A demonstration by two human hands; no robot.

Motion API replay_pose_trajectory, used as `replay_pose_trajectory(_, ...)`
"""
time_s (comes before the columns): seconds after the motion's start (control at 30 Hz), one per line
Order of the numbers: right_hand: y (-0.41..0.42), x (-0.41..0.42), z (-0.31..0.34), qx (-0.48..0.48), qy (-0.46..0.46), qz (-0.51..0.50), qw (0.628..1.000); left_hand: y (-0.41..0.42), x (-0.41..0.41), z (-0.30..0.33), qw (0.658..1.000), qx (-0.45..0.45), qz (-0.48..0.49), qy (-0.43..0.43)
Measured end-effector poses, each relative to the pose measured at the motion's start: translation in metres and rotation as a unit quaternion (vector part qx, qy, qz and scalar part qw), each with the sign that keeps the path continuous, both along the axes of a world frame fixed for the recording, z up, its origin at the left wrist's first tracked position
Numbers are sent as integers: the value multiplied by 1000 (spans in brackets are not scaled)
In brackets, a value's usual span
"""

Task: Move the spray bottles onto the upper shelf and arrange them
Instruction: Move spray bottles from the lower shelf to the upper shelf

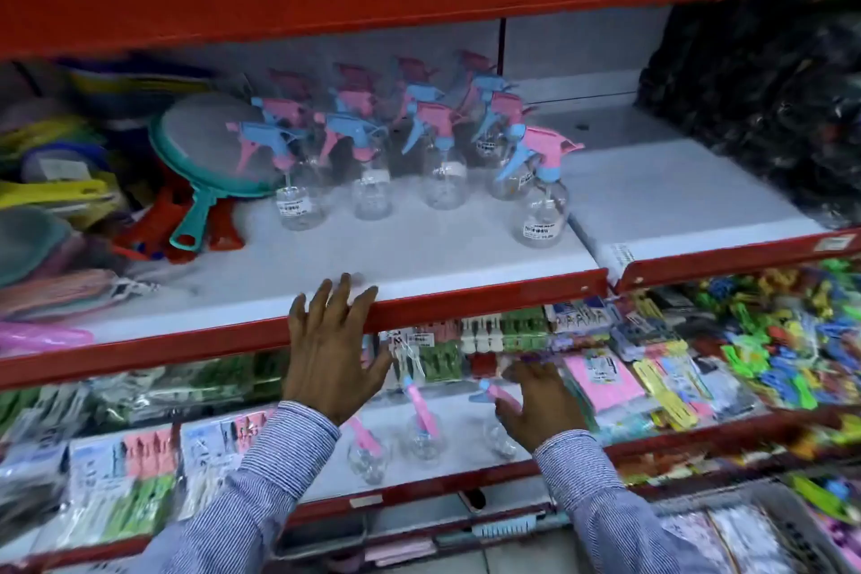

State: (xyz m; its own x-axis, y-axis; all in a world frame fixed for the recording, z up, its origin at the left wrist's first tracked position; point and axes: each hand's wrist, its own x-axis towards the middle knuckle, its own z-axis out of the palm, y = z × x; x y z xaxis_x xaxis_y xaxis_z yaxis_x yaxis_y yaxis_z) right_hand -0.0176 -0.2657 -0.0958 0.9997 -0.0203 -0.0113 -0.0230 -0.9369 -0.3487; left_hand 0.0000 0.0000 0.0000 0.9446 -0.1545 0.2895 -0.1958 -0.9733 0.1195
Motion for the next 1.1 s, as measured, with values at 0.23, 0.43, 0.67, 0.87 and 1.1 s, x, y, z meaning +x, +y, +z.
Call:
replay_pose_trajectory(0.23, 8, 13, -20, 3, 187, -49, 981, -1, 0, 3, 999, 36, 10, 22)
replay_pose_trajectory(0.43, 13, 6, 35, 45, 90, -50, 994, 1, -4, 4, 999, 40, 16, 21)
replay_pose_trajectory(0.67, 6, -22, 162, 80, -33, -6, 996, -2, -6, 3, 999, 34, 15, 6)
replay_pose_trajectory(0.87, 23, -5, 257, 166, -160, 11, 973, -3, -6, 4, 999, 37, 12, -1)
replay_pose_trajectory(1.1, 55, 96, 241, 187, -205, -43, 960, -1, -8, 5, 999, 39, 14, 8)
